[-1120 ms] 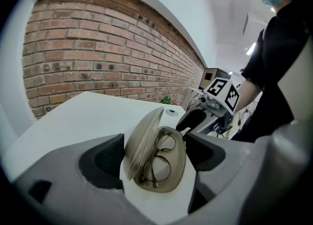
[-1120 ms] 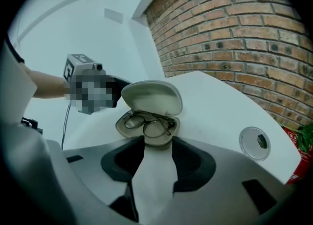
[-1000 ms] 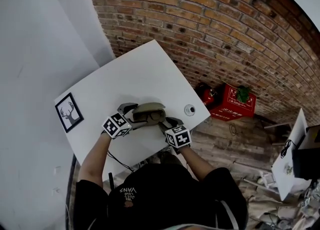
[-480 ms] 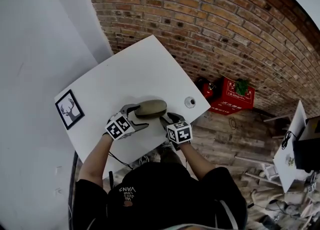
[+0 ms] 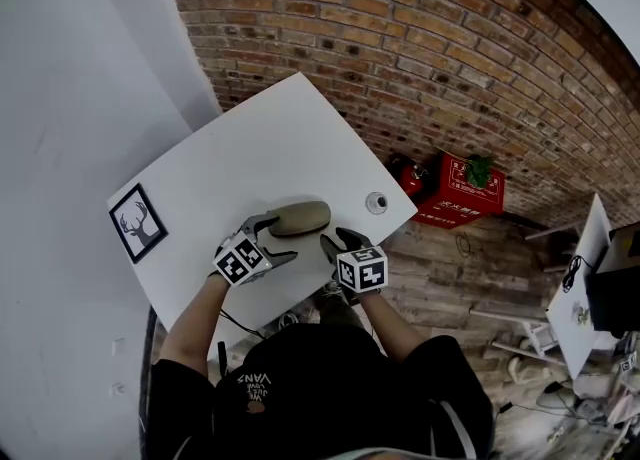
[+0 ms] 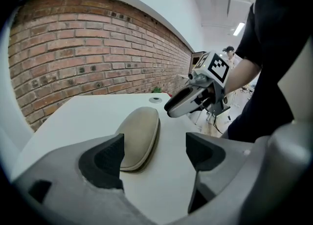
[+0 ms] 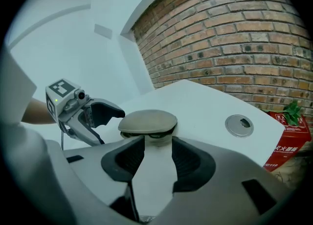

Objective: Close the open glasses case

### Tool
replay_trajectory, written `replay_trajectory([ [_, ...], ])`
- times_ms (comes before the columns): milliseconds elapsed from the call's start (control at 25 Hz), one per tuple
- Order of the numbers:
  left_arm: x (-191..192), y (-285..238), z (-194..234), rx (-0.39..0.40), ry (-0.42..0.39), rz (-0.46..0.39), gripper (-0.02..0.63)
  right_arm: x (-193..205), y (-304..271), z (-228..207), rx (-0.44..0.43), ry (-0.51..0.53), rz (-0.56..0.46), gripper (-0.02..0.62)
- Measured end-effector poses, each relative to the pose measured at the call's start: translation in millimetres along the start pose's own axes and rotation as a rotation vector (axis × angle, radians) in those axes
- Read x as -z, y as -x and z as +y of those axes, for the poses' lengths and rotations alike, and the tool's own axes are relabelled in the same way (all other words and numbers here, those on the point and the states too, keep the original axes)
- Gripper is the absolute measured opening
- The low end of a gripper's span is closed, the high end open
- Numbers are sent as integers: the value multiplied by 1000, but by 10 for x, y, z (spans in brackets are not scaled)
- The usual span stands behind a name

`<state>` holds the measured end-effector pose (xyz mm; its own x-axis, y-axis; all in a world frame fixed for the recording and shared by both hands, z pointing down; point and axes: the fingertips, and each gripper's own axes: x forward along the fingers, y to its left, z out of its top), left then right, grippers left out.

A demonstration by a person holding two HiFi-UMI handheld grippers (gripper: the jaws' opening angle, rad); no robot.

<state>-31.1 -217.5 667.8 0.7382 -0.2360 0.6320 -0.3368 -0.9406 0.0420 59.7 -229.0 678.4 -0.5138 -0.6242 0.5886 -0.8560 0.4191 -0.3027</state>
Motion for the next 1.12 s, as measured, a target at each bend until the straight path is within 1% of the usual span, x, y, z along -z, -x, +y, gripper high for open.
replay_trajectory([
  [120,17,-15,-2,-8,-1,7,391,-66,9,-34,8,-7,-20,173],
  [400,64,-47,-46,-6,17,22,391,-165,-56,-109,12,2,-17,174],
  [760,106,-80,-28,-30,3,35,370,-84,-204,-197,30,31,49,174],
  [960,161,-124,-26,-42,18,25,365,-52,-253,-212,42,44,75,170],
  [1120,195,-136,-9,-42,28,22,351,-43,-271,-229,49,62,79,189],
])
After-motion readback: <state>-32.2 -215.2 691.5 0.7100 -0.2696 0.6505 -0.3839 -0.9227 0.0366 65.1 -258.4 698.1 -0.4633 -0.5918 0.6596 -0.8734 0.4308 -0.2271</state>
